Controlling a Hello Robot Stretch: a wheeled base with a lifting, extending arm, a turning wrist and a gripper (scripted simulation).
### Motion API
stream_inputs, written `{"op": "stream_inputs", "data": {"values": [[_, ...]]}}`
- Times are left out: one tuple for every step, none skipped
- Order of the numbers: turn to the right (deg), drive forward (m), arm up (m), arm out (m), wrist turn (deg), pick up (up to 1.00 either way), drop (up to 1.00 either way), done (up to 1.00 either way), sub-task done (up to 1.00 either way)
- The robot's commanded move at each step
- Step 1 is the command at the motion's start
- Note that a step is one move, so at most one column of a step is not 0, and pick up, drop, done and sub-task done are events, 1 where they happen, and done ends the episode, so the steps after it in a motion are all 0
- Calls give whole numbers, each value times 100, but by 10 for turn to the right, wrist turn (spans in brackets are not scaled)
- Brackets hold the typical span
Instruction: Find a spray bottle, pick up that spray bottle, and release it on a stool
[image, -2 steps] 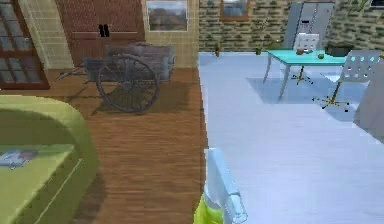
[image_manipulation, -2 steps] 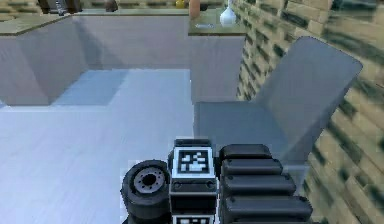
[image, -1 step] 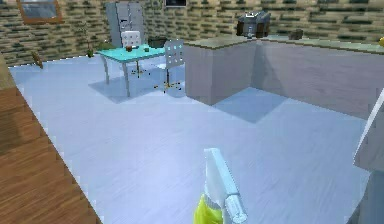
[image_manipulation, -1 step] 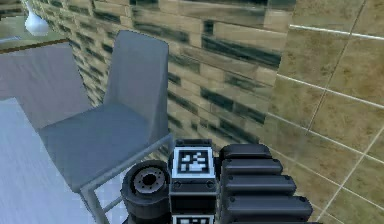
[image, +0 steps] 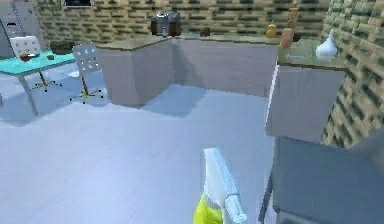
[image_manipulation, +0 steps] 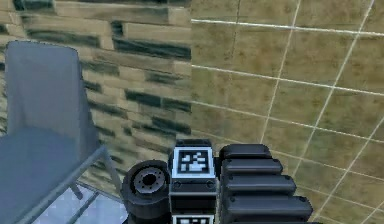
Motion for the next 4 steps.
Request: {"op": "stream_inputs", "data": {"values": [[0, 25, 0, 0, 0, 0, 0, 0, 0], [450, 0, 0, 0, 0, 0, 0, 0, 0], [330, 0, 0, 0, 0, 0, 0, 0, 0], [-450, 0, 0, 0, 0, 0, 0, 0, 0]]}}
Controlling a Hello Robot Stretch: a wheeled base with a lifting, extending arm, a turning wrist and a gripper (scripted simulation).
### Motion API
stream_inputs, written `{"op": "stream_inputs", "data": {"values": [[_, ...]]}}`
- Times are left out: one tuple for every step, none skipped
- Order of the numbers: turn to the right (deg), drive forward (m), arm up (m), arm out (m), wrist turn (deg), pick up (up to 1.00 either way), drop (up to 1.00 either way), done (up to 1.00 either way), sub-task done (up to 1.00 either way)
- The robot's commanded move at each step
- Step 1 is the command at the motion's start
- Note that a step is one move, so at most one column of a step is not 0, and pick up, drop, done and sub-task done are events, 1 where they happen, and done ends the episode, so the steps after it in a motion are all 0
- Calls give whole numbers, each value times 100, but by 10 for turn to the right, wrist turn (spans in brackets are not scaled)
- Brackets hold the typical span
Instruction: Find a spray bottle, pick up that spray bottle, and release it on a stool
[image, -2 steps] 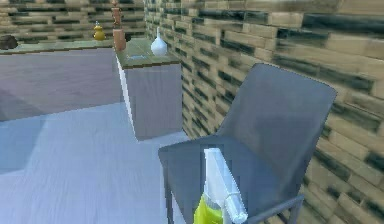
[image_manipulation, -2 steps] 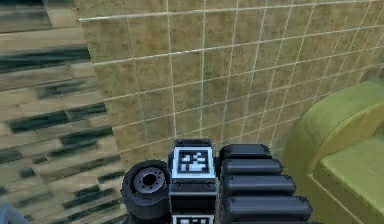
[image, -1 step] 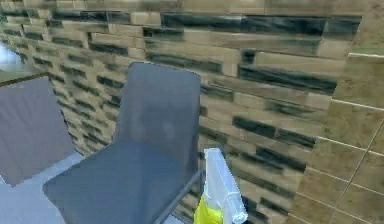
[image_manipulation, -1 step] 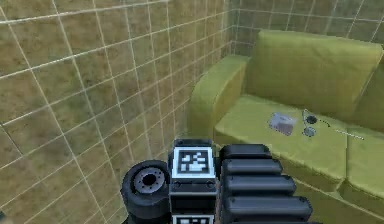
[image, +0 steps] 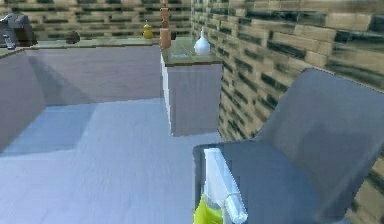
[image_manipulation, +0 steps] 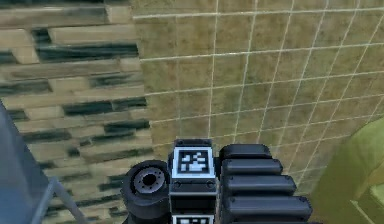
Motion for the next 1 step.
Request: {"op": "stream_inputs", "data": {"values": [[-240, 0, 0, 0, 0, 0, 0, 0, 0]]}}
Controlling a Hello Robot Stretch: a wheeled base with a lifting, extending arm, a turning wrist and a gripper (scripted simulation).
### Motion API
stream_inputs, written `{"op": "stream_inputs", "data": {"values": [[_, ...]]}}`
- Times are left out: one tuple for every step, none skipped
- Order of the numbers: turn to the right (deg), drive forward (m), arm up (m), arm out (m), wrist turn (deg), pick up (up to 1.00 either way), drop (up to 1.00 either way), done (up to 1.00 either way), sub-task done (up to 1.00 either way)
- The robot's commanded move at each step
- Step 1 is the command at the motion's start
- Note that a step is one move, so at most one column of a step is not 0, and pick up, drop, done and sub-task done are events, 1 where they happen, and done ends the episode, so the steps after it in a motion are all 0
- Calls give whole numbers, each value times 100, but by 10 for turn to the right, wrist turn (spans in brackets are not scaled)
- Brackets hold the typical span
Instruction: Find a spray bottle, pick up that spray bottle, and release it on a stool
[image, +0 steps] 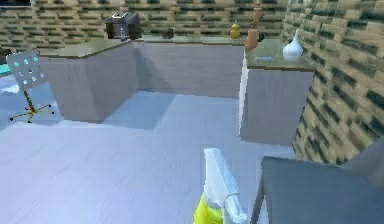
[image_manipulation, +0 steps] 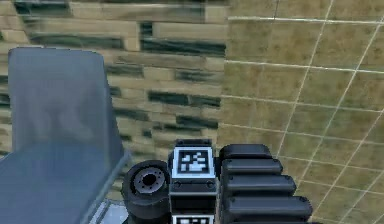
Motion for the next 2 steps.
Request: {"op": "stream_inputs", "data": {"values": [[450, 0, 0, 0, 0, 0, 0, 0, 0], [120, 0, 0, 0, 0, 0, 0, 0, 0]]}}
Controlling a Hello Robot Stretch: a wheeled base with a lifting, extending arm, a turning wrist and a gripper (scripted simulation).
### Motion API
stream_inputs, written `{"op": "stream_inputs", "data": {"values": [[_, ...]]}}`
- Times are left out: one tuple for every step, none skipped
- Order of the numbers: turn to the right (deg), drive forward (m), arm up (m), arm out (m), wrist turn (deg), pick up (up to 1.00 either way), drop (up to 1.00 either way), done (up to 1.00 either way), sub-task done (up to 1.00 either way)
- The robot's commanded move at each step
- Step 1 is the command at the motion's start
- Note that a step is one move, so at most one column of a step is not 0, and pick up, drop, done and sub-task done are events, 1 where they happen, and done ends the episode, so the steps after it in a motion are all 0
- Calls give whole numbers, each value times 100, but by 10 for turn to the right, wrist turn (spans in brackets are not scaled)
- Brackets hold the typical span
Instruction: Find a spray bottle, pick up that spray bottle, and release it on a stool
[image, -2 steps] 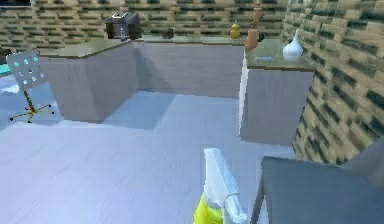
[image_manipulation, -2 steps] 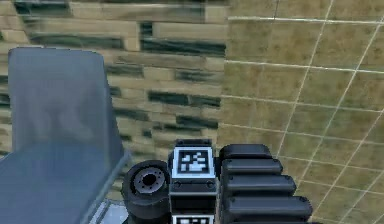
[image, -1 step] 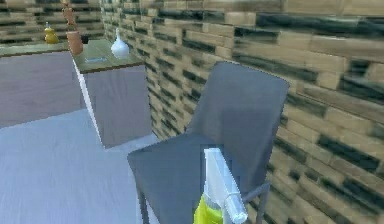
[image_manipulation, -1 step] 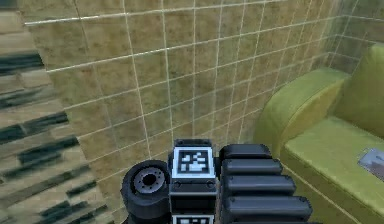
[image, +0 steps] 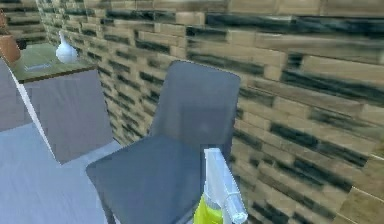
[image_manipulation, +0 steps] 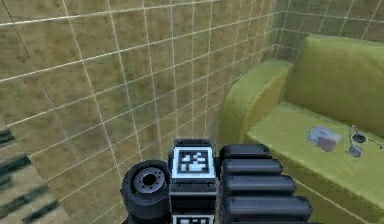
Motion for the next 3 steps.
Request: {"op": "stream_inputs", "data": {"values": [[-450, 0, 0, 0, 0, 0, 0, 0, 0], [-30, 0, 0, 0, 0, 0, 0, 0, 0], [360, 0, 0, 0, 0, 0, 0, 0, 0]]}}
